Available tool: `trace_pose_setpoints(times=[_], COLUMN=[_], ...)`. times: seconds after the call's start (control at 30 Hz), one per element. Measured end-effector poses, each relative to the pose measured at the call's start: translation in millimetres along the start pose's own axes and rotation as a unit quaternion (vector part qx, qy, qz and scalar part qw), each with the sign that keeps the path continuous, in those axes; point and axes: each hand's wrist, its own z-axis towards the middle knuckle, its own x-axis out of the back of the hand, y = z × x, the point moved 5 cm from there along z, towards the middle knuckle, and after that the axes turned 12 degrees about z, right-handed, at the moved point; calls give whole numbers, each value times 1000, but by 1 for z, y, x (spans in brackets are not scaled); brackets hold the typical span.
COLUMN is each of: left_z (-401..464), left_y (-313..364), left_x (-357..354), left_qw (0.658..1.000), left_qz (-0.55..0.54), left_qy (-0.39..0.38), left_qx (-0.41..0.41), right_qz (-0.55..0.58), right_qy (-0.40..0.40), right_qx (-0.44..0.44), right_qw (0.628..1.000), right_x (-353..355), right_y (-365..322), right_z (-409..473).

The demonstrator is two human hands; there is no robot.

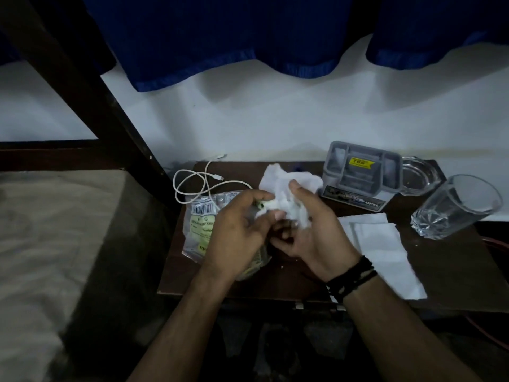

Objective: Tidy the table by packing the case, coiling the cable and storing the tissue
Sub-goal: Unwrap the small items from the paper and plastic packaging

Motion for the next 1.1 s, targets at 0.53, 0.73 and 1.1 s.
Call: trace_pose_setpoints(times=[0.53,0.73,1.1], left_z=[3,11,-22], left_y=[17,5,-82], left_x=[-18,48,83], left_qw=[998,974,923], left_qz=[-40,186,88], left_qy=[-39,117,-130], left_qx=[-39,-53,351], right_qz=[-110,-70,-82], right_qy=[-48,39,19], right_qx=[255,245,228], right_qw=[960,966,970], right_x=[18,32,15], right_y=[-25,-34,-17], right_z=[2,3,9])
